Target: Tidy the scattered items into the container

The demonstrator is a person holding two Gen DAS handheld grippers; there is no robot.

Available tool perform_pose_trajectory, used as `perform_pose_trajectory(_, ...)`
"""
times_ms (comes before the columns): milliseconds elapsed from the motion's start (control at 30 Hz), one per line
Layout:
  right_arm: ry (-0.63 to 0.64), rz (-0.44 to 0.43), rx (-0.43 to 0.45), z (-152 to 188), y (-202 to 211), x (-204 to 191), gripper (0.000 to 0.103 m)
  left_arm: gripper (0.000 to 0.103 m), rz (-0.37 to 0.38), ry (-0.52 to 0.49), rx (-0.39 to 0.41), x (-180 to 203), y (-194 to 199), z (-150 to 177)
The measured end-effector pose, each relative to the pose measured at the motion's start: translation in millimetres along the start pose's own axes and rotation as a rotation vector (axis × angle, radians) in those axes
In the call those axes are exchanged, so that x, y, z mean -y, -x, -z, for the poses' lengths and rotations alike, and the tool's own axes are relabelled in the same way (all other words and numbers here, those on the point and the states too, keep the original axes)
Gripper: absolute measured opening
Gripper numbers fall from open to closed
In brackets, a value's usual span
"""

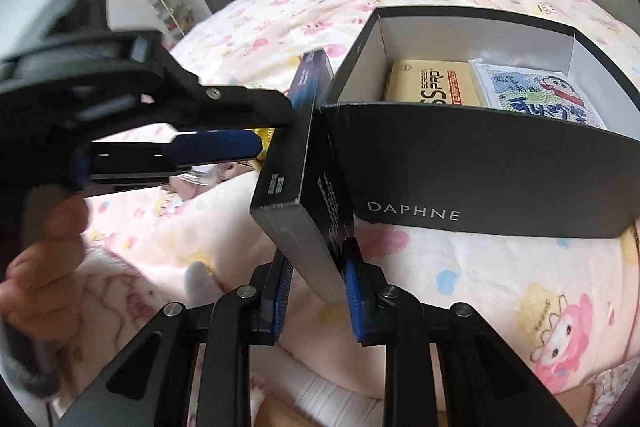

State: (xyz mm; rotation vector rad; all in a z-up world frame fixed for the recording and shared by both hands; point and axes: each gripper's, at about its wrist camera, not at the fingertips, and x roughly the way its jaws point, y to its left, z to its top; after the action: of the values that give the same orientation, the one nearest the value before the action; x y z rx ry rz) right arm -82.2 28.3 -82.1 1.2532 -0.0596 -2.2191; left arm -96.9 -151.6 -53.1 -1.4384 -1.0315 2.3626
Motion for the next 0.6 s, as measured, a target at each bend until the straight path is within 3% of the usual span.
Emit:
perform_pose_trajectory(267, -0.022, -0.068, 0.018, 16.9, 52.2, 27.6, 0.021, 0.040, 0.005, 0.042, 0.036, -9.2, 7.4, -1.0)
perform_pose_trajectory(500, -0.122, -0.120, 0.009, 28.6, 84.7, 49.9, 0.022, 0.042, -0.053, 0.026, -0.004, -5.4, -3.6, 1.9)
perform_pose_trajectory(600, -0.167, -0.096, -0.006, 32.8, 82.0, 65.1, 0.023, 0.046, -0.056, 0.035, -0.036, -6.8, -10.2, 2.5)
